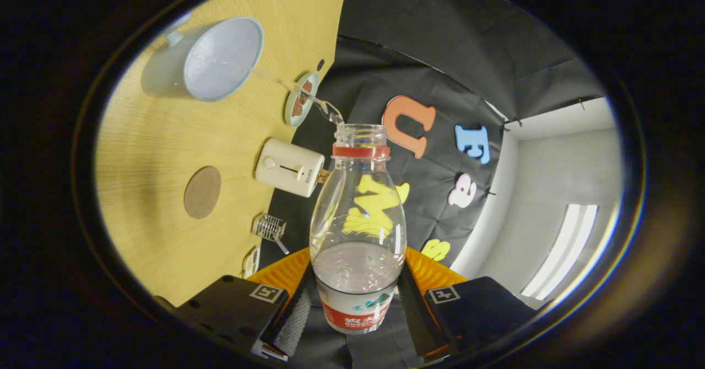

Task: Take the bottle from table, then pour the juice into the cup, finally place the bottle on the coaster

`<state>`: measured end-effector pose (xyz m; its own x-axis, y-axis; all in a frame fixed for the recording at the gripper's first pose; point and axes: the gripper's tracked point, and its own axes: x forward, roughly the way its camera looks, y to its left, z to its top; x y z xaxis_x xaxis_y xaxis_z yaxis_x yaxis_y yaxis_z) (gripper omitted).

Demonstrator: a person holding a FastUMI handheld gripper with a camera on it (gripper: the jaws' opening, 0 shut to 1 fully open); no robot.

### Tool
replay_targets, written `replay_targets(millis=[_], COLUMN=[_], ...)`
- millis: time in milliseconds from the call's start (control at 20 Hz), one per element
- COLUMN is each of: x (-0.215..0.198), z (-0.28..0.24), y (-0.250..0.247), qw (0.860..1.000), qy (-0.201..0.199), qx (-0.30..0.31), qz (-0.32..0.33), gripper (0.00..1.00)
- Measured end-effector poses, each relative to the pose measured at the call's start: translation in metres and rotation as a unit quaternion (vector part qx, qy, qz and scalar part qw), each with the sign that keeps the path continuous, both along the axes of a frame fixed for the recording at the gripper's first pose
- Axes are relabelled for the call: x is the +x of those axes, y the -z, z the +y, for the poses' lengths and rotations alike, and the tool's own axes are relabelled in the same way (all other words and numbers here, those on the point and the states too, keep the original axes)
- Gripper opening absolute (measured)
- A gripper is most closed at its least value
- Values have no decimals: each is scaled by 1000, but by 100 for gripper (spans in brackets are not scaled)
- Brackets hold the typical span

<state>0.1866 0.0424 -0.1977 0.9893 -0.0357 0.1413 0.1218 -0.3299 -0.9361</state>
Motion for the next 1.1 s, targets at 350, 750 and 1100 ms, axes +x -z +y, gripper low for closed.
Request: replay_targets(millis=[350, 750, 1100], x=[-2, -6, -7], z=[5, 11, 20], y=[-1, -12, -21], qw=[1000, 999, 997], qy=[-5, -16, -24], qx=[-19, -47, -66], qz=[-4, -13, -20], gripper=[81, 81, 80])
